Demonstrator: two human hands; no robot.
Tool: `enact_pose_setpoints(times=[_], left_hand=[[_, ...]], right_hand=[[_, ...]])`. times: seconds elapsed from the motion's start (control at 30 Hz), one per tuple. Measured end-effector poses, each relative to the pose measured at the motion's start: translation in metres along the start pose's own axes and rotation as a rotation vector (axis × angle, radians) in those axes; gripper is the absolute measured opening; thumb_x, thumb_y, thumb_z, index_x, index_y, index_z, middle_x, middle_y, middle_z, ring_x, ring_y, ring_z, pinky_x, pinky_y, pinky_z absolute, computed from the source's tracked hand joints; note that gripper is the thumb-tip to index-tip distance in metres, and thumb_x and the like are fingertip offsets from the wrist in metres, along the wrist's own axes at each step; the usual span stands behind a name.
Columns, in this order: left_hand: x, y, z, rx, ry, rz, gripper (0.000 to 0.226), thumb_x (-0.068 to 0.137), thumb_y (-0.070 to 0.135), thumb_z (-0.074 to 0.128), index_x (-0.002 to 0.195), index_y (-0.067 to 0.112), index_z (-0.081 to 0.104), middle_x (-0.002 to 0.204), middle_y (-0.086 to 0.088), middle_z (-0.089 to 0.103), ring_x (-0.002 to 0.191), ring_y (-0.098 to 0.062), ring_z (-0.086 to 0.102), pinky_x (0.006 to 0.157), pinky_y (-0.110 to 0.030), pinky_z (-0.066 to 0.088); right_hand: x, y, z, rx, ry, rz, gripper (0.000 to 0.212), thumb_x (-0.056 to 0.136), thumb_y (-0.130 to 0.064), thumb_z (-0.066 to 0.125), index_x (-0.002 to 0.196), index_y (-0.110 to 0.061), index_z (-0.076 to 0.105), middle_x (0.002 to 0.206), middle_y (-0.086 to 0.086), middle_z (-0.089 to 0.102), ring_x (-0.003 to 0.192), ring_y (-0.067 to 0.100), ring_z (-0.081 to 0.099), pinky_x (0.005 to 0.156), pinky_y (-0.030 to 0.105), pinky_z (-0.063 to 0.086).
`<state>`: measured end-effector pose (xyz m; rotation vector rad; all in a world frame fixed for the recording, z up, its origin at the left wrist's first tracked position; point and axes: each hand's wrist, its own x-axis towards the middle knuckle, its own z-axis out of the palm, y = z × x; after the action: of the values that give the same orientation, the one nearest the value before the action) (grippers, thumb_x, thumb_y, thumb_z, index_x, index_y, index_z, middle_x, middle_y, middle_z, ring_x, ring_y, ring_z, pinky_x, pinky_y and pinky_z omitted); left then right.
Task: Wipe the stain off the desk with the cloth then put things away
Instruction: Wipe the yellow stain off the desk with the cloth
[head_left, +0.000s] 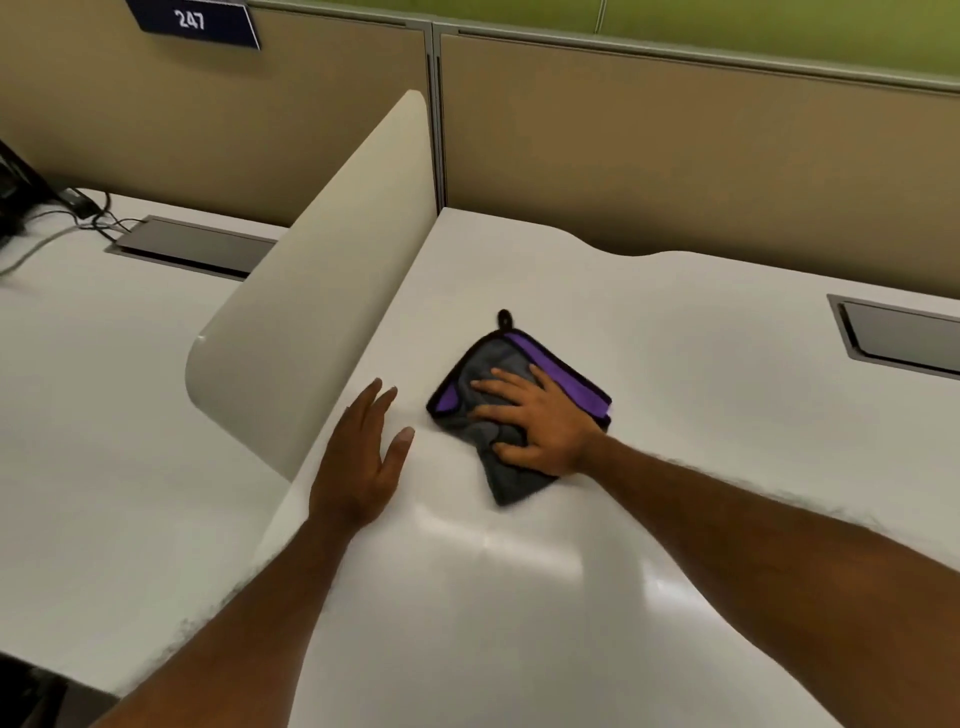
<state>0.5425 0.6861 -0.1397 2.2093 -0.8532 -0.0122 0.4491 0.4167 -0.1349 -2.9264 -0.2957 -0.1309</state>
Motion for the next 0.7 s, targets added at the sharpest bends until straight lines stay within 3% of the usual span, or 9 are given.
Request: enact_pose_setpoints(times=[0.07,0.17,0.23,0.33,0.4,0.47,0.57,0.63,0.7], left_hand=[[-0.007,0.001,-0.001,0.023,-0.004,-0.005,0.064,0.094,0.059,0.031,0.148,0.023,0.037,0.158,0.006,0.030,0.145,-0.009,0.027,0.118,-0.033,0.027],[-0.014,0.005,-0.001,0.005,0.011,-0.006,0.065,0.094,0.059,0.032,0.148,0.022,0.036,0.158,0.005,0.030,0.146,-0.009,0.026,0.117,-0.029,0.024],[-0.019,0.006,-0.002,-0.082,0.043,-0.008,0.063,0.095,0.055,0.037,0.148,0.021,0.036,0.158,0.004,0.030,0.146,-0.009,0.027,0.118,-0.033,0.027],[-0.026,0.004,-0.004,-0.196,0.133,-0.031,0.061,0.096,0.050,0.038,0.146,0.017,0.038,0.155,-0.001,0.036,0.144,-0.014,0.032,0.117,-0.041,0.031],[-0.031,0.003,-0.007,-0.230,0.158,-0.060,0.061,0.095,0.052,0.037,0.145,0.017,0.039,0.154,-0.002,0.037,0.143,-0.014,0.033,0.116,-0.042,0.032],[-0.036,0.004,-0.009,-0.239,0.129,-0.071,0.065,0.094,0.058,0.036,0.146,0.020,0.038,0.155,0.001,0.035,0.144,-0.012,0.031,0.117,-0.038,0.031],[-0.046,0.007,-0.012,-0.211,0.061,-0.070,0.070,0.091,0.065,0.034,0.146,0.022,0.038,0.157,0.004,0.032,0.144,-0.006,0.027,0.115,-0.018,0.024],[-0.050,0.011,-0.013,-0.170,0.039,-0.085,0.069,0.090,0.062,0.034,0.146,0.023,0.038,0.158,0.005,0.030,0.141,-0.002,0.026,0.108,-0.004,0.018],[-0.053,0.014,-0.013,-0.114,0.023,-0.068,0.067,0.090,0.060,0.034,0.146,0.023,0.039,0.157,0.006,0.031,0.142,-0.004,0.027,0.110,-0.013,0.021]], right_hand=[[0.005,-0.006,0.000,0.018,0.062,0.338,0.064,0.083,-0.065,0.035,0.141,-0.039,0.044,0.159,-0.004,0.029,0.149,0.022,0.016,0.116,0.061,0.007],[0.033,-0.055,0.005,-0.010,0.025,0.762,0.071,0.085,-0.072,0.029,0.149,-0.041,0.026,0.164,0.003,0.010,0.150,0.031,-0.001,0.111,0.067,-0.006],[0.043,-0.094,0.011,-0.033,-0.035,0.713,0.076,0.085,-0.076,0.025,0.151,-0.040,0.019,0.164,0.006,0.003,0.149,0.037,-0.008,0.109,0.070,-0.010],[0.023,-0.131,0.018,-0.026,-0.063,0.374,0.075,0.083,-0.076,0.021,0.150,-0.041,0.025,0.164,0.006,0.009,0.150,0.035,-0.005,0.111,0.068,-0.011],[-0.004,-0.126,0.017,-0.029,-0.081,0.168,0.069,0.086,-0.073,0.030,0.148,-0.041,0.029,0.163,0.002,0.013,0.151,0.029,-0.002,0.113,0.065,-0.012],[-0.033,-0.102,0.010,-0.027,-0.068,0.146,0.066,0.086,-0.071,0.035,0.146,-0.042,0.034,0.163,-0.003,0.016,0.151,0.023,0.001,0.114,0.066,-0.008],[-0.066,-0.067,-0.002,0.006,0.040,0.546,0.069,0.082,-0.073,0.028,0.144,-0.044,0.036,0.162,-0.004,0.019,0.151,0.022,0.006,0.111,0.070,0.001],[-0.069,-0.062,-0.006,-0.020,0.028,0.866,0.068,0.085,-0.073,0.029,0.147,-0.043,0.029,0.163,-0.001,0.013,0.150,0.027,0.002,0.112,0.069,-0.003],[-0.056,-0.080,-0.006,-0.047,-0.019,1.031,0.074,0.086,-0.076,0.025,0.150,-0.041,0.021,0.164,0.003,0.006,0.150,0.032,-0.004,0.110,0.071,-0.006]])
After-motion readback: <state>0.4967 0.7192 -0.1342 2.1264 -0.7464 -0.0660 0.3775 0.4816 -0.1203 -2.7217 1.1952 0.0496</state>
